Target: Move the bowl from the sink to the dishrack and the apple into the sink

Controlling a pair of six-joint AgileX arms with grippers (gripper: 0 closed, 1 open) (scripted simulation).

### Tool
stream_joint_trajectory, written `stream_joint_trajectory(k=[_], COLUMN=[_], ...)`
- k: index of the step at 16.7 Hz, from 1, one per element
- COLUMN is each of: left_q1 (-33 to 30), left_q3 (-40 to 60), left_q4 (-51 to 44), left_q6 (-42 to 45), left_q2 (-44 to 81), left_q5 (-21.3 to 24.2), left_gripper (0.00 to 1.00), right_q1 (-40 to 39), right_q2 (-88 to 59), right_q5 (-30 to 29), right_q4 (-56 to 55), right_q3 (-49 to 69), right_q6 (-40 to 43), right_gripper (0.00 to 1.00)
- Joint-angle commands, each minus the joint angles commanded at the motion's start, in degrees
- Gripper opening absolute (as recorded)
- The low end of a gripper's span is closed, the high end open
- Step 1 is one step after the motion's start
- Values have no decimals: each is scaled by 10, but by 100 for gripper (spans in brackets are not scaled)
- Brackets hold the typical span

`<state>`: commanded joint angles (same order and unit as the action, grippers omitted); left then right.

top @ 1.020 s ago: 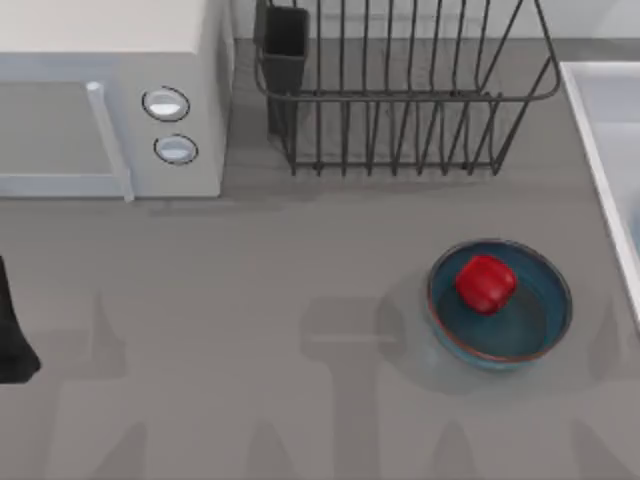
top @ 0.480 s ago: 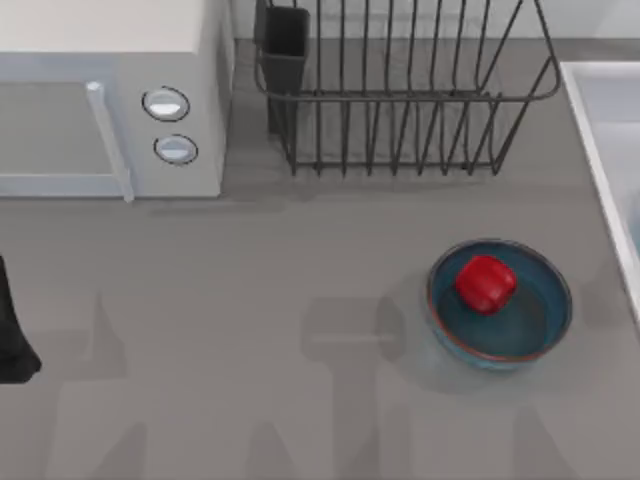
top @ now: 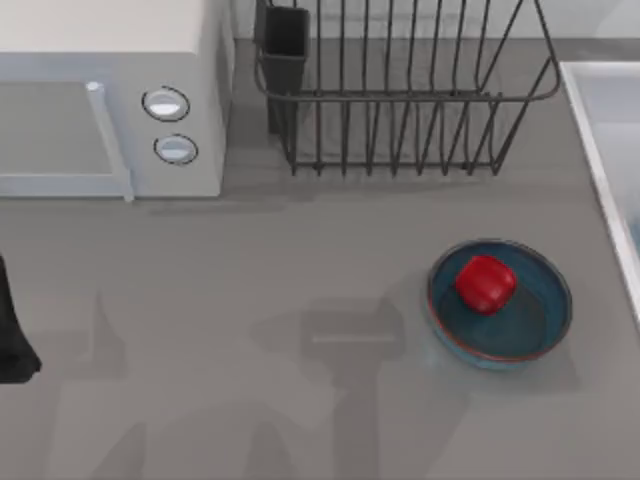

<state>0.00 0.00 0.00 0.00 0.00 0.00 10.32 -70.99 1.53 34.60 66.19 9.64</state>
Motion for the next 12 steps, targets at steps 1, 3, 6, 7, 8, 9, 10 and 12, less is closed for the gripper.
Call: stream_joint_trajectory(k=[1,3,6,7,8,9,10,12], left_q1=[0,0,0,0,0,0,0,0], left_q3=[0,0,0,0,0,0,0,0], left_q4=[0,0,0,0,0,0,0,0], left_q6=[0,0,0,0,0,0,0,0], left_q2=[0,0,0,0,0,0,0,0], left_q5=[0,0,0,0,0,0,0,0], left_gripper=[100,100,100,100,100,100,100,100], right_q1=[10,29,55,64,72,79,86,99], right_q2=[-61,-182,-355,-410,-462,-511,-557,-637], right_q5=[0,0,0,0,0,0,0,1], right_q4=[30,89,173,199,225,249,271,310], right_q3=[55,163,318,366,413,457,497,569], right_q6=[8,25,50,58,66,73,80,92], right_gripper=[100,100,100,100,100,100,100,100])
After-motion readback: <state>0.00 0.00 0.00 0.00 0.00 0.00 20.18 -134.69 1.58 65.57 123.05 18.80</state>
